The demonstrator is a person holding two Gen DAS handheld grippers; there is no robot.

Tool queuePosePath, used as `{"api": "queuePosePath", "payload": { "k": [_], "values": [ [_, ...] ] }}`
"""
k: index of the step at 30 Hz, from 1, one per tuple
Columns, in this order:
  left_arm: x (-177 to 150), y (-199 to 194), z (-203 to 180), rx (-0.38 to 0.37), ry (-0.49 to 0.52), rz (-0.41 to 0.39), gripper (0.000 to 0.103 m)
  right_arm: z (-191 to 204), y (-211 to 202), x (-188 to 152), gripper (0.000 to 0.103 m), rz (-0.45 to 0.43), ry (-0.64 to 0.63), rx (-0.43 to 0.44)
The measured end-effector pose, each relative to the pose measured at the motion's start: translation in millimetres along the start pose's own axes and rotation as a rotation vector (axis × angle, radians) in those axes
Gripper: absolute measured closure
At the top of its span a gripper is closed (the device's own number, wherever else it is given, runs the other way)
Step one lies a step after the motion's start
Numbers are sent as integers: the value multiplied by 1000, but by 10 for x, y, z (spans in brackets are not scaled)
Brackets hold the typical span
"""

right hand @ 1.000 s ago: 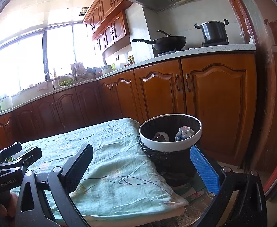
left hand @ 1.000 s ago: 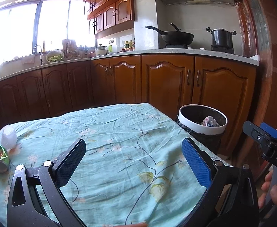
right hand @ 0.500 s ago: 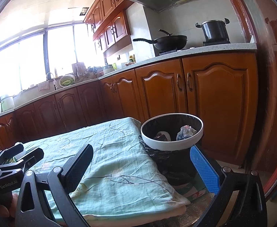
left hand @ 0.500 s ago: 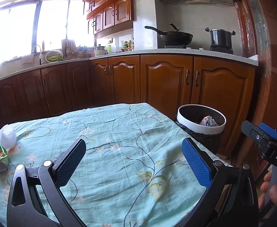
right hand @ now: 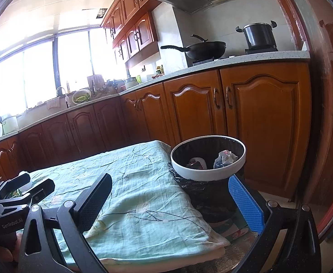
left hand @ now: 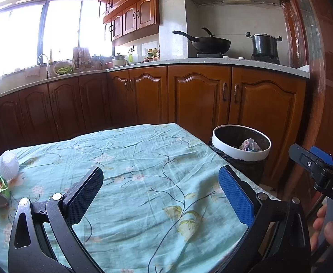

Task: Collect trash

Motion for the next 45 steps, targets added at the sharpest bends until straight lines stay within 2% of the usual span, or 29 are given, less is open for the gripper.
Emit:
{"api": "queuePosePath", "payload": {
  "k": [45],
  "values": [
    [-17,58,-16,-2,-2,12,0,22,68,38,0,7,2,28]
  ]
}}
Point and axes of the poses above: each gripper's, at about its wrist camera, not at the fingertips, and y roughly the way its jaws point, z to its left, x to its top, the point moved 8 cm from there along y, roughly the way its jaws point, and after that the axes turned 10 degrees about -y, right-handed, at the moved point
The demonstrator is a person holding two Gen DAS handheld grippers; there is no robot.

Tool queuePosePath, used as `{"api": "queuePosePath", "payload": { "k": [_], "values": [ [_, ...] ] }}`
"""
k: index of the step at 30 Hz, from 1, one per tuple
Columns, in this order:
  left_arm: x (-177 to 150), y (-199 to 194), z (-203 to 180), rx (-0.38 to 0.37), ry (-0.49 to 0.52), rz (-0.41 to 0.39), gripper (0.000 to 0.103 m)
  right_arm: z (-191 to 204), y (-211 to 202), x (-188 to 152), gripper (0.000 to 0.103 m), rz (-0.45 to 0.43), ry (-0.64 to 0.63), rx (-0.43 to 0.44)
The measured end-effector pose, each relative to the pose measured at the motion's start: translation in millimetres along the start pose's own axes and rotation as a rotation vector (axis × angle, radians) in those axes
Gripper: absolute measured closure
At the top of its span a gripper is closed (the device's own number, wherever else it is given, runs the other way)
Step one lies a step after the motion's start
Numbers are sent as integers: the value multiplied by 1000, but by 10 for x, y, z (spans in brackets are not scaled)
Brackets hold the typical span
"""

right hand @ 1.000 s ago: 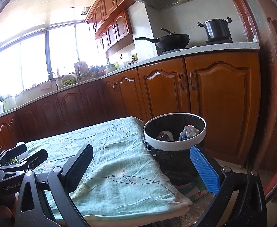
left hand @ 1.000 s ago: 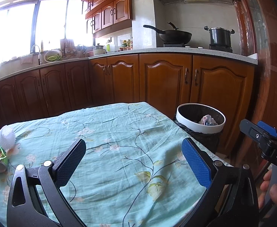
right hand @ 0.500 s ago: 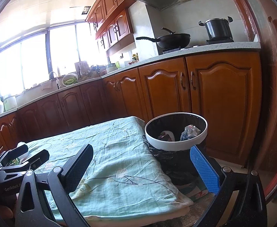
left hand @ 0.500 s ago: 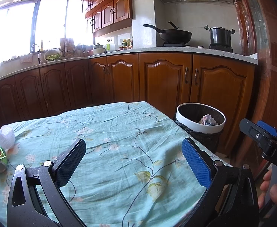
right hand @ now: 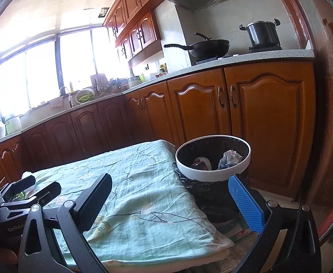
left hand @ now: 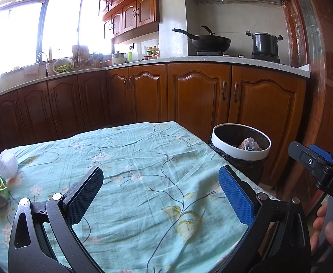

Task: Collect trash

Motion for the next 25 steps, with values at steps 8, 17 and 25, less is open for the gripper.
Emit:
{"api": "queuePosePath", "payload": {
  "k": [8,17,25],
  "values": [
    [-10,1,-3,-1,2,4,0,-1,12,-5,0,5,1,3],
    [-12,0,-4,-2,0,5,0,-5,21,-1,0,6,4,5],
    [-12,1,1,-2,-4,7,0,-17,65,13,0,15,7,10]
  ]
}}
Point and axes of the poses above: each gripper's, at about its wrist camera, not at the fingertips, and y roughly the way its jaws point, z to its left, x to its top, the point moved 8 cm from there along y, roughly the way its jaws point, and after that the axes turned 10 degrees about -y, right-handed, at the moved point
